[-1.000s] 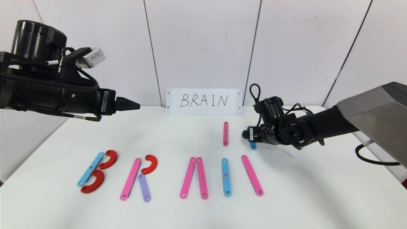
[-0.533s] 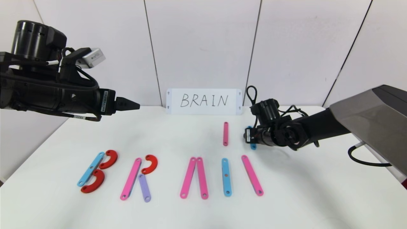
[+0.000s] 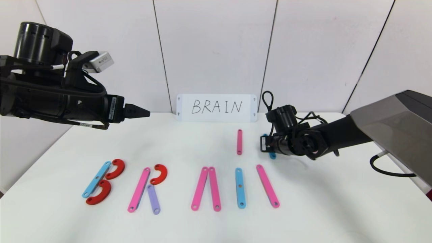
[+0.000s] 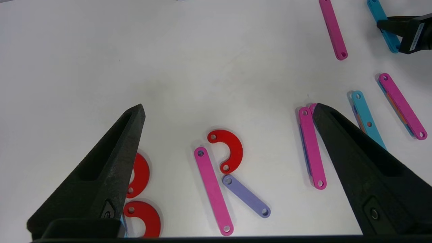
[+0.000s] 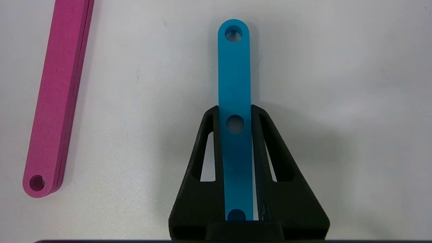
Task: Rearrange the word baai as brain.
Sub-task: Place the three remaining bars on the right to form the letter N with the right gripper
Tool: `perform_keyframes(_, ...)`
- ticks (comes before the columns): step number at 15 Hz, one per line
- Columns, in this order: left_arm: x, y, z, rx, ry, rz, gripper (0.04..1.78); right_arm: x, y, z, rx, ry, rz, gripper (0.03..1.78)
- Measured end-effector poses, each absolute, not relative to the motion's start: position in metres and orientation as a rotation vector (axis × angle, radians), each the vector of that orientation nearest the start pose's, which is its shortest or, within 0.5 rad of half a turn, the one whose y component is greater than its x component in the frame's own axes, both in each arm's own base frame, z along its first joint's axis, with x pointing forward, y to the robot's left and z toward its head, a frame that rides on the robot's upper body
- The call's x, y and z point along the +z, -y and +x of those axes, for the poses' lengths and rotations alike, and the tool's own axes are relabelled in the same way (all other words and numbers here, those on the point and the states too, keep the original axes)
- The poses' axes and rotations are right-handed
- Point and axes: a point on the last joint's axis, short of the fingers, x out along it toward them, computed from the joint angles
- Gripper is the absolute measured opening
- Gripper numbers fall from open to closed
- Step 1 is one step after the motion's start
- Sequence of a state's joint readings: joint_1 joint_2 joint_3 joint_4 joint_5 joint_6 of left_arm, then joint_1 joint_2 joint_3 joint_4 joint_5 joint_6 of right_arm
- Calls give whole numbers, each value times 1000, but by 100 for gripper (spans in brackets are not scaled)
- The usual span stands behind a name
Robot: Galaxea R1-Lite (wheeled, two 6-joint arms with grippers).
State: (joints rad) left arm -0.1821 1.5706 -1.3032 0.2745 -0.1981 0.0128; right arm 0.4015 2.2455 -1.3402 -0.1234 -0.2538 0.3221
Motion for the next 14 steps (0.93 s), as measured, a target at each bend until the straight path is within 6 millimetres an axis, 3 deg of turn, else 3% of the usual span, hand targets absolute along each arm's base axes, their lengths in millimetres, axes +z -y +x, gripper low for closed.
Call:
perform_keyframes(7, 274, 56, 270, -379, -543, 7, 174, 87, -154, 386, 100, -764, 85, 28)
perform_keyframes(14, 273, 55, 271, -378, -544, 9, 174, 116, -127, 335, 389, -773, -44, 28)
